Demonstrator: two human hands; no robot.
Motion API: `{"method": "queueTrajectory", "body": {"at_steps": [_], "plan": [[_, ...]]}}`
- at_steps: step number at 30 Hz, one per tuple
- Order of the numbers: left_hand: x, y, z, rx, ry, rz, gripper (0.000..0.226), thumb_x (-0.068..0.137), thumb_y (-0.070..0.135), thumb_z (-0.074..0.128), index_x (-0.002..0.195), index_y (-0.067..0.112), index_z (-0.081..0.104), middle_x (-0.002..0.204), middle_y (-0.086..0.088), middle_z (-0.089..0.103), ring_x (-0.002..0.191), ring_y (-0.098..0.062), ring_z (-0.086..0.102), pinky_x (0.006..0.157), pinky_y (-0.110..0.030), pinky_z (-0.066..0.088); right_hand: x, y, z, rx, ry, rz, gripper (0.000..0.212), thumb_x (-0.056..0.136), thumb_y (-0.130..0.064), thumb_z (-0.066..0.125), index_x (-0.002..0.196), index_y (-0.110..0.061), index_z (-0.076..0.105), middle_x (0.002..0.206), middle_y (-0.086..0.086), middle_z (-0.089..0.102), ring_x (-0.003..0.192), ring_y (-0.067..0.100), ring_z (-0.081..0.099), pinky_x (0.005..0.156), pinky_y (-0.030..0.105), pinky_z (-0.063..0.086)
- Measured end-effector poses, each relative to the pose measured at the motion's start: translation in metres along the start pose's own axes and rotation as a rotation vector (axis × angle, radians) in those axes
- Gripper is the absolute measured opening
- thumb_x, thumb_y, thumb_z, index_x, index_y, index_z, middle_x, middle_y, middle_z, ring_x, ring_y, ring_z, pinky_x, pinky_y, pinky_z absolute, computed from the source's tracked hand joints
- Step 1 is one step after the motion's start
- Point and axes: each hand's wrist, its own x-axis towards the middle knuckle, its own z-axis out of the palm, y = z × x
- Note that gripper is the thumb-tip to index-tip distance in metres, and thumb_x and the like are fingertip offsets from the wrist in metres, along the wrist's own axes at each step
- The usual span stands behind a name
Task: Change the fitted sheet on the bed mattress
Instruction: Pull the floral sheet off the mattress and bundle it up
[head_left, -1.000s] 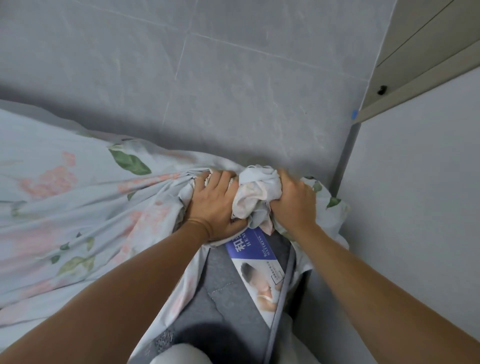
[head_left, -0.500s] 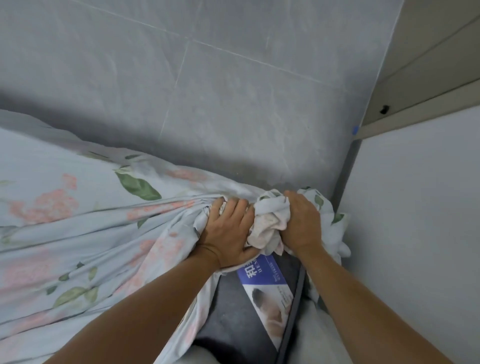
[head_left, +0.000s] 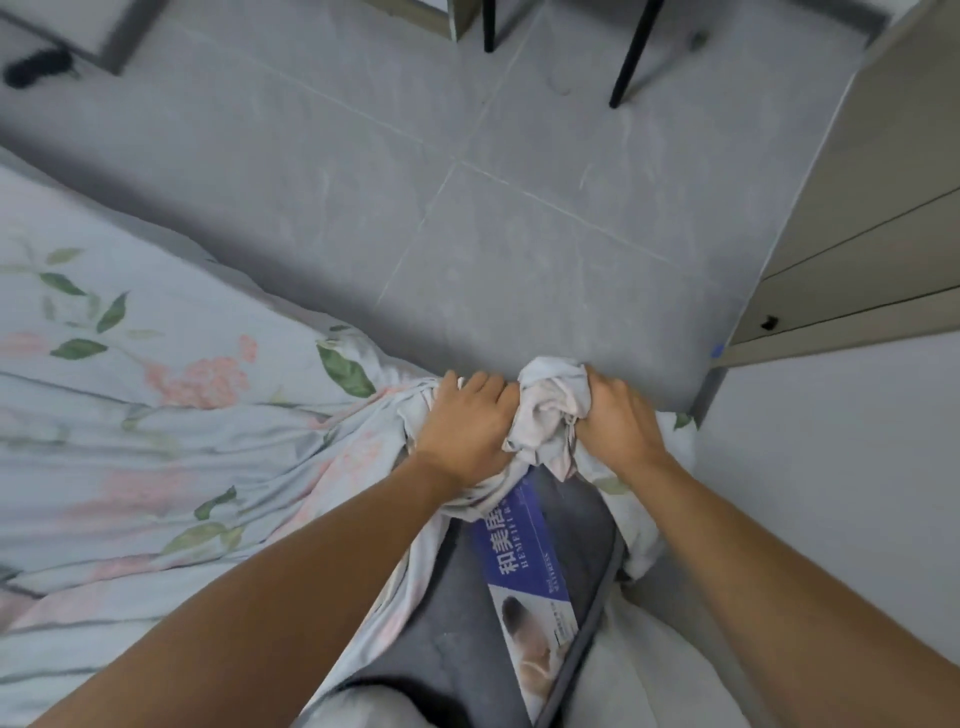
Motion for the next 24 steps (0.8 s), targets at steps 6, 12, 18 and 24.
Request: {"method": "queueTrajectory", "body": {"at_steps": [6,12,18,24], "plan": [[-0.025,-0.052,-0.050,0.012,0.016,-0.152,0.047,0.069,0.052,0.079,0.094,0.014,0.065,0.089,-0.005,0.060,0.083,-0.031,0.060,0.074,-0.041,0.040,0.027,-0.080,-0.053,-0.110,0.079,-0.251,0.039,0.077,-0.006,0.075,0.112,-0.010,0.058,0.098,0.012,0.073,0.091,0.038,0.071,0.076,0.046,0.052],[-0.097,-0.108,-0.118,-0.006,-0.004,-0.332,0.038,0.069,0.049,0.082,0.087,0.019,0.065,0.084,-0.005,0.062,0.078,-0.030,0.062,0.072,-0.040,0.044,0.024,-0.196,-0.085,-0.159,0.119,-0.500,0.038,0.067,-0.001,0.078,0.099,-0.008,0.059,0.084,0.013,0.070,0.078,0.039,0.071,0.064,0.041,0.049],[-0.214,-0.179,-0.187,-0.045,0.154,-0.564,0.037,0.067,0.034,0.087,0.075,0.017,0.055,0.072,-0.004,0.054,0.067,-0.030,0.056,0.064,-0.039,0.041,0.017,-0.360,-0.096,-0.102,0.111,-0.814,0.041,0.066,0.000,0.078,0.099,-0.009,0.056,0.084,0.014,0.067,0.074,0.040,0.066,0.058,0.039,0.042],[-0.298,-0.228,-0.196,0.134,0.054,-0.759,0.033,0.069,0.036,0.081,0.082,0.021,0.055,0.081,-0.001,0.054,0.075,-0.026,0.052,0.068,-0.037,0.034,0.008,-0.455,-0.062,-0.037,-0.079,-0.921,0.052,0.071,-0.002,0.068,0.118,-0.012,0.049,0.104,0.008,0.056,0.097,0.033,0.054,0.073,0.040,0.036]]}}
